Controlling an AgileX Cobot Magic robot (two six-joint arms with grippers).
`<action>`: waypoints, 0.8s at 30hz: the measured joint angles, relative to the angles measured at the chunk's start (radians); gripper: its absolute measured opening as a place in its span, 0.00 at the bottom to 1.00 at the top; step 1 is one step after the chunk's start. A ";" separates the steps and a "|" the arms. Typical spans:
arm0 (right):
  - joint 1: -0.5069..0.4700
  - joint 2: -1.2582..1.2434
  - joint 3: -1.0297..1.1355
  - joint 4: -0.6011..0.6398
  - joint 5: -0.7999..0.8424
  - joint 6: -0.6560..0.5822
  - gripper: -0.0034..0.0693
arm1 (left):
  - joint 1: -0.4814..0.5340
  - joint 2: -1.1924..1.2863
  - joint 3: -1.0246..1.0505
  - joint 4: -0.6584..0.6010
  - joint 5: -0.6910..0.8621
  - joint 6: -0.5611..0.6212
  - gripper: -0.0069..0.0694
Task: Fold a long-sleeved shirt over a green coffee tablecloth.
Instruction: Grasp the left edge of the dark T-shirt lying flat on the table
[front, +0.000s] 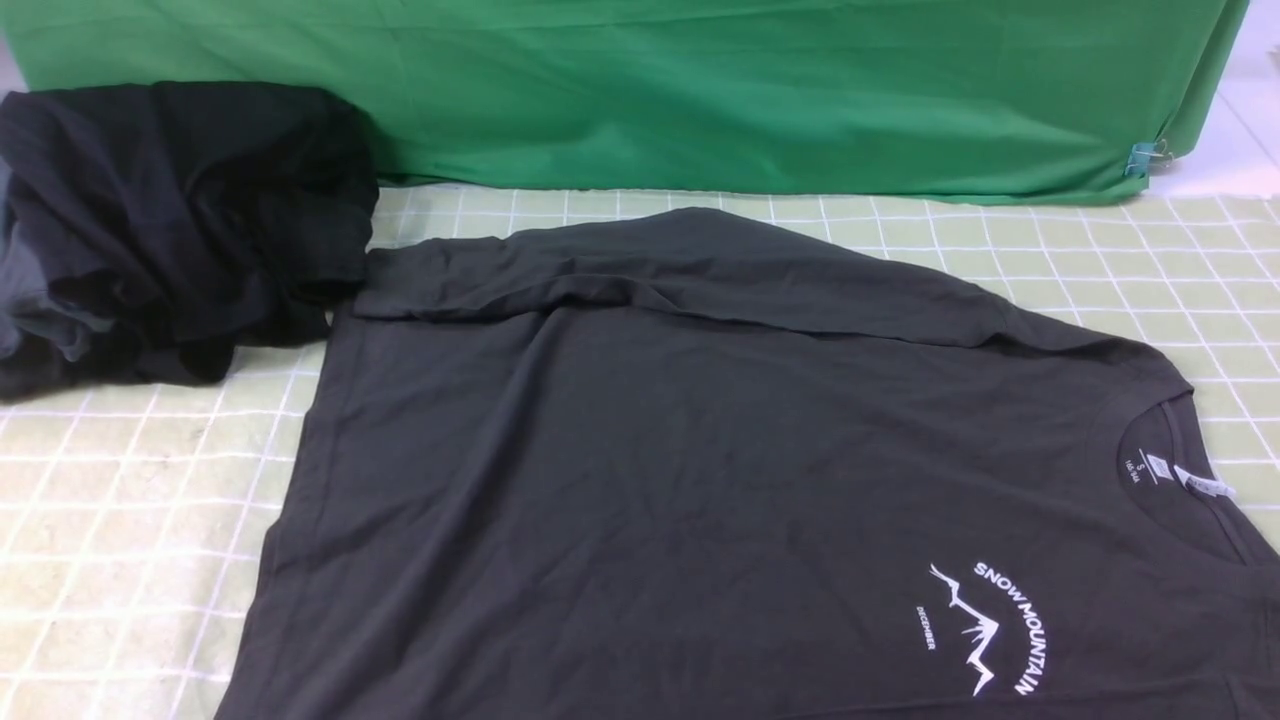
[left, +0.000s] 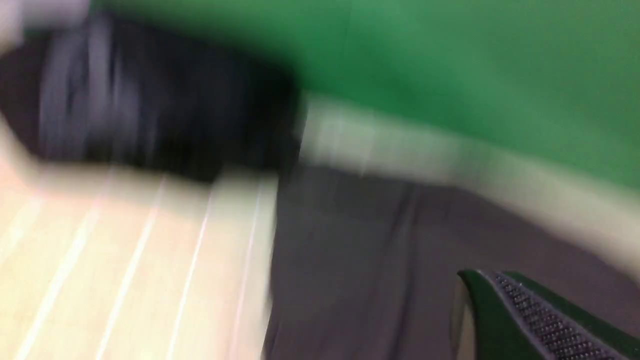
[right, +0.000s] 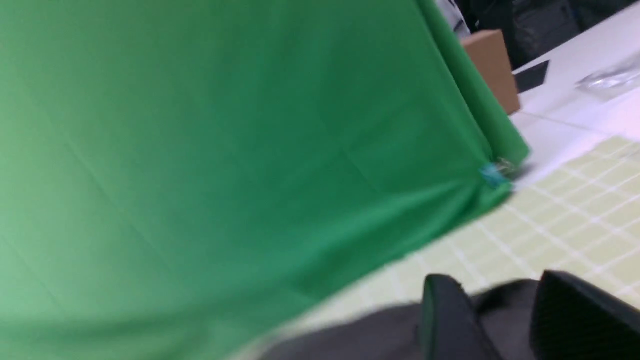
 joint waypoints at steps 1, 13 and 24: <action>0.000 0.000 0.000 0.005 -0.008 0.020 0.38 | 0.000 0.077 -0.013 -0.012 0.072 0.039 0.12; 0.034 0.022 -0.092 -0.056 0.102 0.017 0.16 | -0.209 0.371 0.188 0.033 0.196 0.095 0.08; 0.285 0.559 -0.598 -0.077 0.665 -0.379 0.06 | -0.545 0.478 0.246 0.213 0.057 -0.046 0.19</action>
